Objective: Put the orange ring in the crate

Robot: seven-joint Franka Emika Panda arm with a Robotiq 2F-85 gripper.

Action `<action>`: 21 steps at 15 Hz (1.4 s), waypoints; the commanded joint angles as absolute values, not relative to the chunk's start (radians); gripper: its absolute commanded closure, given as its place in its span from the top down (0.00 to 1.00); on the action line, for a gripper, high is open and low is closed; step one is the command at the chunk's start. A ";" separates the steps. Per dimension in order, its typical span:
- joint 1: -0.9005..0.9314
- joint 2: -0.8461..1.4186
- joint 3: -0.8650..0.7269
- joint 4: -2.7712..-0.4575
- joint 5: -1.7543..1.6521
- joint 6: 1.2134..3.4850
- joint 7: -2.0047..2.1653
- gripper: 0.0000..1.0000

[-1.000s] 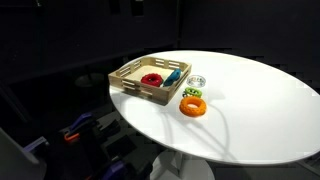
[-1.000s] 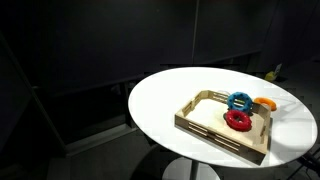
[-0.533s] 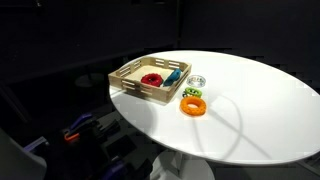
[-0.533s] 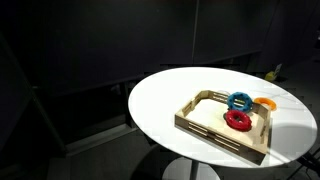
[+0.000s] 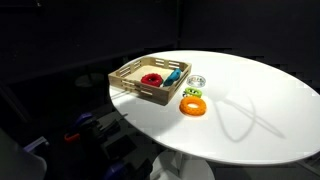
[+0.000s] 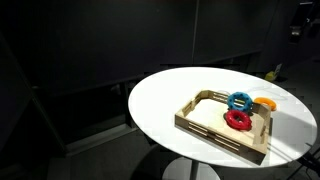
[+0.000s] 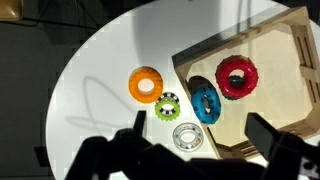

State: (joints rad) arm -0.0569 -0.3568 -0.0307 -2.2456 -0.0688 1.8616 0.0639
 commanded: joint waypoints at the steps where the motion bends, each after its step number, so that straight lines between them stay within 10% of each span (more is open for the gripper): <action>1: -0.074 -0.276 -0.046 -2.173 -0.064 1.853 0.090 1.00; 21: -0.118 -0.148 -0.107 -2.182 -0.069 1.963 0.086 1.00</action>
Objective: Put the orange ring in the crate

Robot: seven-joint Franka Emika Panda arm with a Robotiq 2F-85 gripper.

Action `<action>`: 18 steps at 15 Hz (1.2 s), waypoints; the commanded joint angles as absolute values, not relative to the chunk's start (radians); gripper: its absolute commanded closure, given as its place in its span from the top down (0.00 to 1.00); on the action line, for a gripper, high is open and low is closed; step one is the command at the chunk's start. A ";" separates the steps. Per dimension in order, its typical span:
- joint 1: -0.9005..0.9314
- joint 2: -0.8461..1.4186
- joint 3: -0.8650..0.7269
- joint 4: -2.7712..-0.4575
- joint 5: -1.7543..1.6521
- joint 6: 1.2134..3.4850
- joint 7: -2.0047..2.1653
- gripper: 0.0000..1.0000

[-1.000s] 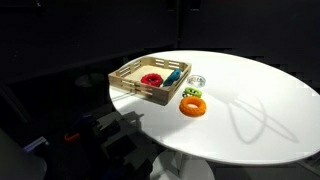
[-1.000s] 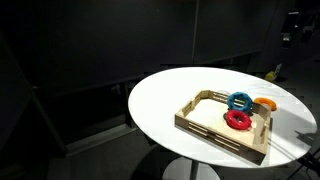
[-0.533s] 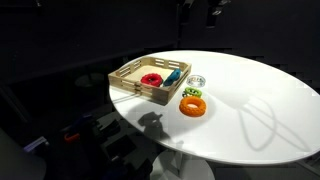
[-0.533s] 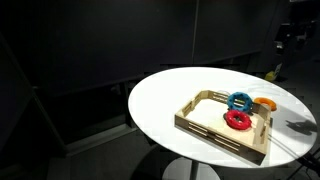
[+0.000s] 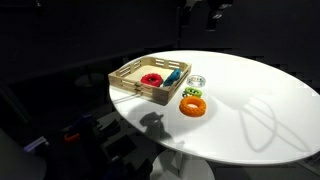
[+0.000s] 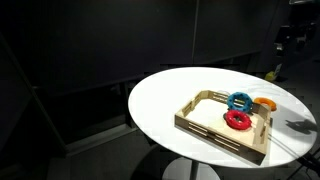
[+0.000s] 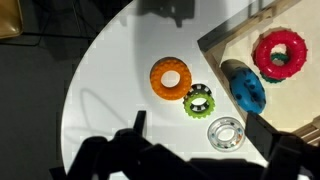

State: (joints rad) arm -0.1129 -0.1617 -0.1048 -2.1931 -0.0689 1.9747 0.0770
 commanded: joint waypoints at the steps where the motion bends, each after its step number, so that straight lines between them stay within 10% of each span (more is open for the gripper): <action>1: -0.119 -0.144 -0.108 -2.183 -0.071 1.966 0.089 1.00; 18: -0.170 0.059 -0.174 -2.295 -0.092 2.228 0.183 1.00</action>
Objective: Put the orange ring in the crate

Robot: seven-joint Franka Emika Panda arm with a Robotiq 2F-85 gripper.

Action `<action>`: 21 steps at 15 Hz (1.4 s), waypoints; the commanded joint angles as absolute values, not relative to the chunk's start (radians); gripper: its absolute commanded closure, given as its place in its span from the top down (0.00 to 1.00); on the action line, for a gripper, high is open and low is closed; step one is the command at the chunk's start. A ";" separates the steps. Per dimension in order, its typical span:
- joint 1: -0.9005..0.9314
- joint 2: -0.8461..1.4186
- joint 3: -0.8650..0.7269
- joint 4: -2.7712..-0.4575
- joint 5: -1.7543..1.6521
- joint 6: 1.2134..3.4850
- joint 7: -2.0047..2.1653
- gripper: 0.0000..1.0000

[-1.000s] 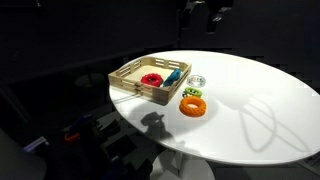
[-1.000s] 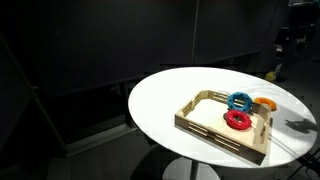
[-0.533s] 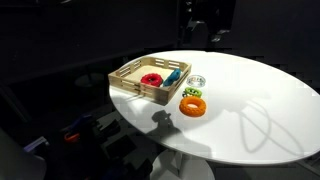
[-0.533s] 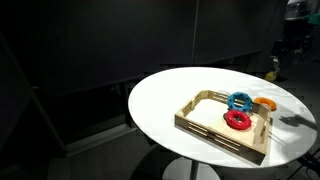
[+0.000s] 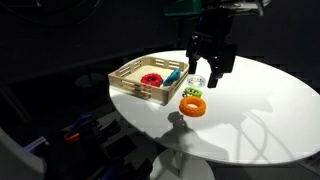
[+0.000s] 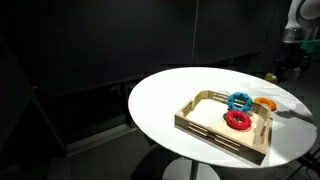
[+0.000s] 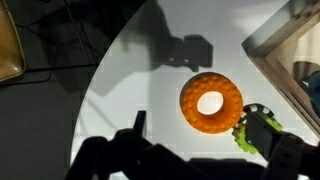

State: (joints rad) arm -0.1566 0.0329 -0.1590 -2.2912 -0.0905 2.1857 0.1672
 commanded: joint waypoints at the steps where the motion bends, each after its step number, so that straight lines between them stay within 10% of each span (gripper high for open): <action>1: -0.171 0.071 -0.178 -2.297 -0.093 2.243 0.186 1.00; 21: -0.117 0.232 -0.195 -2.284 -0.125 2.350 0.305 1.00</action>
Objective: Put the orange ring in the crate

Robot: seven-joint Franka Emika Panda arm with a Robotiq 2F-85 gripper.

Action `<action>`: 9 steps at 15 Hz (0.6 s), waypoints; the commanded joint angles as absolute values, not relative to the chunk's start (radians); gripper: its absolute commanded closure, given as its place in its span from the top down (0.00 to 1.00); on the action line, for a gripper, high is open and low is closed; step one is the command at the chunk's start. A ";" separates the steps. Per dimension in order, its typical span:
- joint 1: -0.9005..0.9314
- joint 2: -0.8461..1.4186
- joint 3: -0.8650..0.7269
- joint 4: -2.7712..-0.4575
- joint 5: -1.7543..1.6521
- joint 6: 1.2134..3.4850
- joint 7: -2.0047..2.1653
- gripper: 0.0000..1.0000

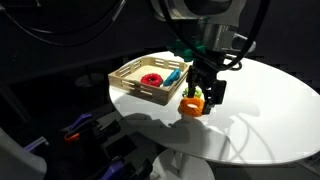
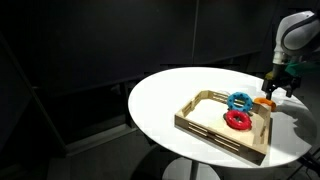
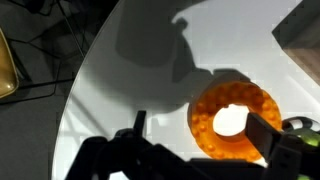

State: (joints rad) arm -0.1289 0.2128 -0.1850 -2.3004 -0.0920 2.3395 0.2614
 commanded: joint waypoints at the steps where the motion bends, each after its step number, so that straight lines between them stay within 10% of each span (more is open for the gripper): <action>1: -0.116 0.237 -0.196 -2.282 -0.127 2.351 0.311 1.00; 9: -0.111 0.268 -0.205 -2.266 -0.138 2.352 0.337 1.00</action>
State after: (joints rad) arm -0.1217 0.2501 -0.1908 -2.2867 -0.1106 2.3448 0.3009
